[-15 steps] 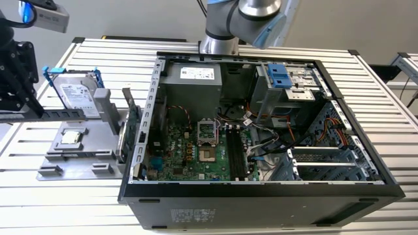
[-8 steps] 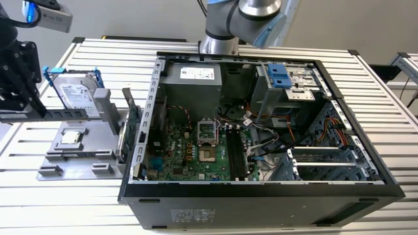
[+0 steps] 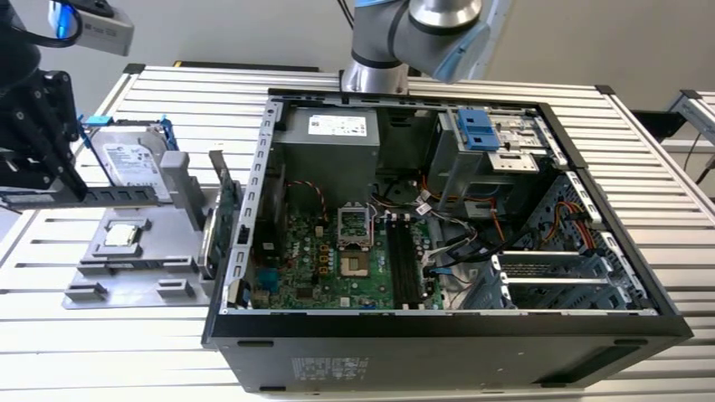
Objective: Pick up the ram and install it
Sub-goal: 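Pick up the ram and move it above insertion slot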
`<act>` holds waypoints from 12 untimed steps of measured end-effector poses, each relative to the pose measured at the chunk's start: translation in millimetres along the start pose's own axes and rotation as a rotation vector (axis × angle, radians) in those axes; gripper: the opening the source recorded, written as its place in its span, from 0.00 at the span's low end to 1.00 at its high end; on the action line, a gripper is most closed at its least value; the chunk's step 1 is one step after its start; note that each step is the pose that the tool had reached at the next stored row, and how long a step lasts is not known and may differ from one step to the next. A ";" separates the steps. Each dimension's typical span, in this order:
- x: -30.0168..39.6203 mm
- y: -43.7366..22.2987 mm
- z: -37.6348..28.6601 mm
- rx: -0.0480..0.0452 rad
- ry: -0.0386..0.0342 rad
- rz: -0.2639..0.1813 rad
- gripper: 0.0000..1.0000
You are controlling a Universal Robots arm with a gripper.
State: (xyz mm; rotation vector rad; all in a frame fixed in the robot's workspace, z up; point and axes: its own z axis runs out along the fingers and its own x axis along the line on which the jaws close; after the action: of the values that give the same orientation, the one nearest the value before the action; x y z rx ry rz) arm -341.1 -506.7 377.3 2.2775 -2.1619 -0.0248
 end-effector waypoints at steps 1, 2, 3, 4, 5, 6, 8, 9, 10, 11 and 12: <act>0.1 -1.1 0.0 0.0001 -0.0001 0.000 0.00; 0.1 -2.1 -0.1 0.0001 0.0000 0.000 0.00; 0.2 -2.9 -0.2 0.0000 0.0000 0.000 0.00; 0.2 -3.5 -0.2 0.0000 0.0000 0.000 0.00; 0.2 -4.1 -0.3 0.0000 -0.0001 0.000 0.00; 0.2 -4.7 -0.4 0.0000 0.0000 0.000 0.00; 0.3 -5.8 -0.4 0.0001 -0.0001 0.000 0.00; 0.3 -6.2 -0.5 0.0001 -0.0001 0.000 0.00; 0.3 -6.7 -0.6 0.0000 0.0000 0.000 0.00; 0.4 -7.5 -0.6 0.0000 0.0000 0.000 0.00; 0.4 -8.5 -0.6 0.0000 0.0000 0.000 0.00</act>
State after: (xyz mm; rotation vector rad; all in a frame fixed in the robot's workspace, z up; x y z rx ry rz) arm -332.5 -506.7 377.8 2.2776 -2.1618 -0.0248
